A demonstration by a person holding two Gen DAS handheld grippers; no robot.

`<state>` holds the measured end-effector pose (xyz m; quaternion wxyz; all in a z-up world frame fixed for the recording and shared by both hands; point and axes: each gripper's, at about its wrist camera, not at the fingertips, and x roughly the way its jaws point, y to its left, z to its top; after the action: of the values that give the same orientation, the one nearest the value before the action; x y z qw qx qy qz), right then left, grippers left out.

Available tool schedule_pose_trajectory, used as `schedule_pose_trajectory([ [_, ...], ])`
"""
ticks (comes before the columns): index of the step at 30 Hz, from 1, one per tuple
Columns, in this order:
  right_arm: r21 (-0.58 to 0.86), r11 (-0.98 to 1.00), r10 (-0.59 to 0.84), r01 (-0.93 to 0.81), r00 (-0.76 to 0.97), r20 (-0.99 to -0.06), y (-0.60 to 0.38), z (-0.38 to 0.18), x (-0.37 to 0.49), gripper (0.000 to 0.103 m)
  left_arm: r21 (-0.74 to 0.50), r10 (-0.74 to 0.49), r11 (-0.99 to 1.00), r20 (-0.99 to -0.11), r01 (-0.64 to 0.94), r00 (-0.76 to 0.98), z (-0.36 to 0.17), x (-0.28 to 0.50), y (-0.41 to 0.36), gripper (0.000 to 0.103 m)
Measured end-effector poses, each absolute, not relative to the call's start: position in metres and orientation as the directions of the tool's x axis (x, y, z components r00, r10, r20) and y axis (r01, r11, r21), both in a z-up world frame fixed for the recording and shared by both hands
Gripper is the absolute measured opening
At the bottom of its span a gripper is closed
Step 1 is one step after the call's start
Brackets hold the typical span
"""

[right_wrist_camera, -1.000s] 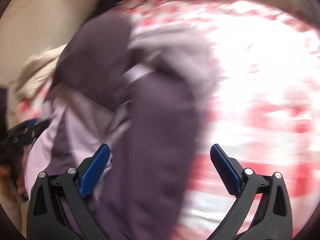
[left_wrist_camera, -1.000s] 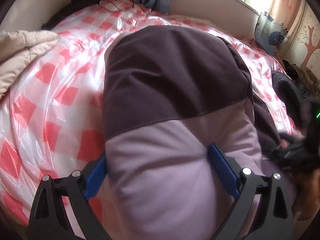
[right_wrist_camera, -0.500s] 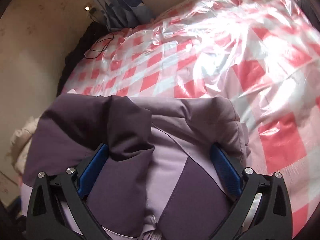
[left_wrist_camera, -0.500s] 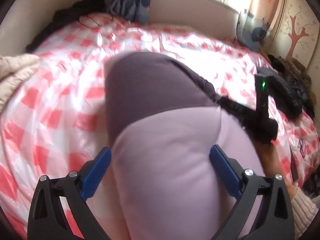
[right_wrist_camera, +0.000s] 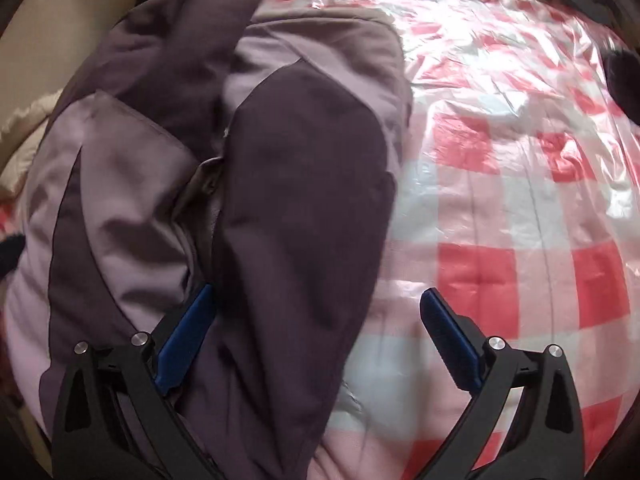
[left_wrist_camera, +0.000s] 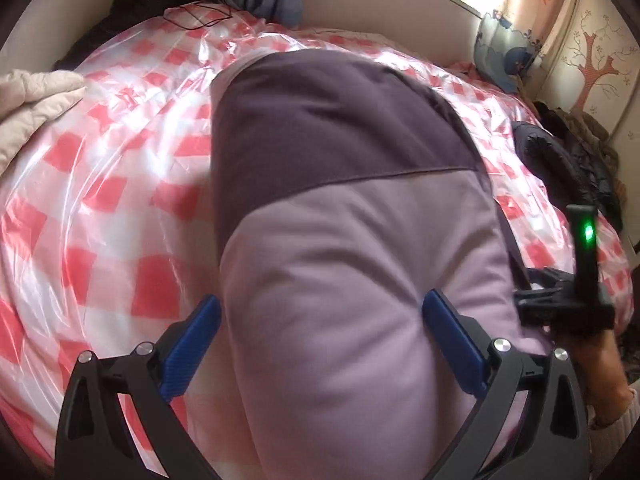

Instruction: Fold large clothes

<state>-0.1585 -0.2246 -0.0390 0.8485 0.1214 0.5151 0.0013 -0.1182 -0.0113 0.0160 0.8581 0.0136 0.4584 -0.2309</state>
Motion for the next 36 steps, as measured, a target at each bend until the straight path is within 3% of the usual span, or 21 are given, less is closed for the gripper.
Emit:
schedule_pose_trajectory([
  [4, 0.103, 0.991, 0.034, 0.091, 0.565, -0.824, -0.203, 0.017, -0.195, 0.096, -0.106, -0.363, 0.89, -0.752, 0.443, 0.55, 0.05, -0.143, -0.015, 0.097],
  [8, -0.094, 0.994, -0.105, 0.047, 0.49, -0.865, -0.184, -0.006, -0.221, 0.096, -0.053, -0.347, 0.866, -0.781, 0.498, 0.52, 0.043, -0.146, -0.039, 0.097],
  [11, -0.057, 0.997, -0.078, 0.06, 0.463, -0.883, -0.196, -0.016, -0.23, 0.096, 0.046, -0.289, 0.862, -0.774, 0.506, 0.563, 0.021, -0.154, -0.058, 0.098],
  [14, -0.058, 0.995, -0.092, 0.076, 0.571, -0.816, -0.187, 0.026, -0.255, 0.096, -0.016, -0.301, 0.884, -0.784, 0.467, 0.543, 0.021, -0.147, -0.047, 0.097],
  [16, 0.024, 1.0, 0.009, 0.015, 0.643, -0.765, -0.177, 0.043, -0.27, 0.096, -0.019, -0.309, 0.879, -0.784, 0.477, 0.539, 0.019, -0.147, -0.045, 0.097],
  [19, -0.072, 0.997, -0.049, -0.022, 0.539, -0.841, -0.157, 0.003, -0.262, 0.096, -0.01, -0.308, 0.869, -0.794, 0.496, 0.524, 0.015, -0.149, -0.048, 0.097],
  [21, 0.018, 1.0, 0.021, -0.012, 0.48, -0.877, -0.168, -0.02, -0.256, 0.096, 0.049, -0.29, 0.85, -0.788, 0.525, 0.543, 0.014, -0.159, -0.054, 0.097],
  [24, 0.105, 0.994, 0.082, 0.02, 0.483, -0.872, -0.188, 0.01, -0.26, 0.096, -0.003, -0.34, 0.849, -0.77, 0.529, 0.541, 0.033, -0.162, -0.041, 0.097],
  [26, 0.132, 0.991, 0.089, 0.039, 0.549, -0.831, -0.196, 0.044, -0.258, 0.096, -0.022, -0.359, 0.849, -0.757, 0.527, 0.546, 0.042, -0.155, -0.031, 0.097],
  [29, 0.295, 0.954, 0.187, 0.045, 0.681, -0.708, -0.208, 0.102, -0.235, 0.096, -0.043, -0.365, 0.833, -0.792, 0.552, 0.49, 0.031, -0.142, -0.036, 0.097],
  [32, 0.386, 0.919, 0.203, 0.076, 0.748, -0.632, -0.21, 0.129, -0.168, 0.096, -0.034, -0.381, 0.826, -0.77, 0.563, 0.512, 0.04, -0.142, -0.037, 0.097],
  [36, 0.39, 0.903, 0.147, 0.183, 0.721, -0.677, -0.219, 0.082, -0.066, 0.096, -0.078, -0.414, 0.852, -0.706, 0.517, 0.575, 0.071, -0.119, -0.031, 0.097],
])
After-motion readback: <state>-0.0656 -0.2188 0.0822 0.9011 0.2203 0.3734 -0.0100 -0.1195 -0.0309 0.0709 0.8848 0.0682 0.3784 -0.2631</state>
